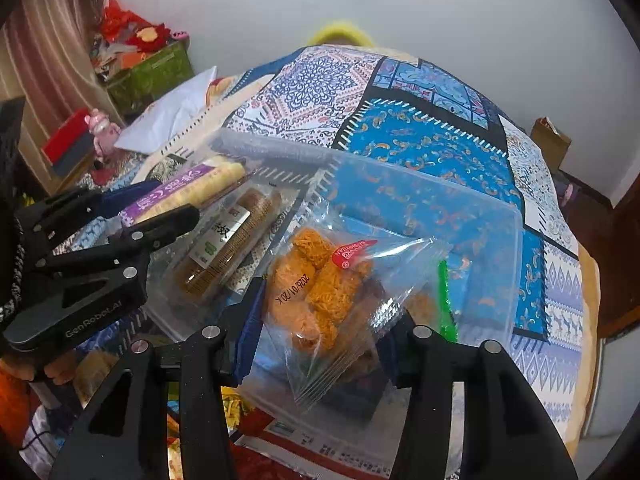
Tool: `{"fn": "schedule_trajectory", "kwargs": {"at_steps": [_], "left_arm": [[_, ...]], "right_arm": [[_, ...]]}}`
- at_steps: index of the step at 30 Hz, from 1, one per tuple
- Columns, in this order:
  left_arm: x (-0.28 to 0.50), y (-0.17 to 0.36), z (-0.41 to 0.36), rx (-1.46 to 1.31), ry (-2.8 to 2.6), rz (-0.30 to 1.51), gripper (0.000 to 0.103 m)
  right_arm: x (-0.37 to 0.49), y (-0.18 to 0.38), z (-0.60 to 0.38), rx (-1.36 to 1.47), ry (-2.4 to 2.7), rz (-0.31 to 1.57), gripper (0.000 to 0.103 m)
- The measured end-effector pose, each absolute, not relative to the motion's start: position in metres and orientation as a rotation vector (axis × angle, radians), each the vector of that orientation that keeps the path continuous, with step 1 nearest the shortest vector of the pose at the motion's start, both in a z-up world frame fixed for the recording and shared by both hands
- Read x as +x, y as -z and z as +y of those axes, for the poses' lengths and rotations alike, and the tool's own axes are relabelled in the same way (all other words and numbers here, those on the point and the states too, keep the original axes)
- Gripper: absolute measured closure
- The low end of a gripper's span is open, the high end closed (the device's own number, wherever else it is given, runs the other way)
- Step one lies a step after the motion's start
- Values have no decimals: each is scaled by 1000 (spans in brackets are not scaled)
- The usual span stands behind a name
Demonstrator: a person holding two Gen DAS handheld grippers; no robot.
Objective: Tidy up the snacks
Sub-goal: 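Place the rice cake in the clear box with the left gripper while the right places the fried snack bag, then grasp the square bread cake with the left gripper while the right grasps the nut brittle bag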
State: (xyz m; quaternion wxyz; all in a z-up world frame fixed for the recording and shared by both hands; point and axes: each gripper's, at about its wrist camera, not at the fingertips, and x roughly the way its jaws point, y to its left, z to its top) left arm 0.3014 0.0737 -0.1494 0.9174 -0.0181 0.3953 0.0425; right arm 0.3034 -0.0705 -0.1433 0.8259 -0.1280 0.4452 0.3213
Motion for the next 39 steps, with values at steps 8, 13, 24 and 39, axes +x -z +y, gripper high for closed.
{"fn": "schedule_trajectory", "kwargs": {"at_steps": [8,13,24,39], "left_arm": [[289,136,75,-44,-97,797,51],[269,117,80,-61,-102,769,44],[208,113,85,-38,-120,797,34],[153,170,60,-46,-76,957,34]], "right_arm": [[295,128,-77,-264,-650,910,41],[287,109,-94,-210,-638,871,40],[239,84,-130,-206,-584,766,24],[205,132,-149,-165,-600,872,24]]}}
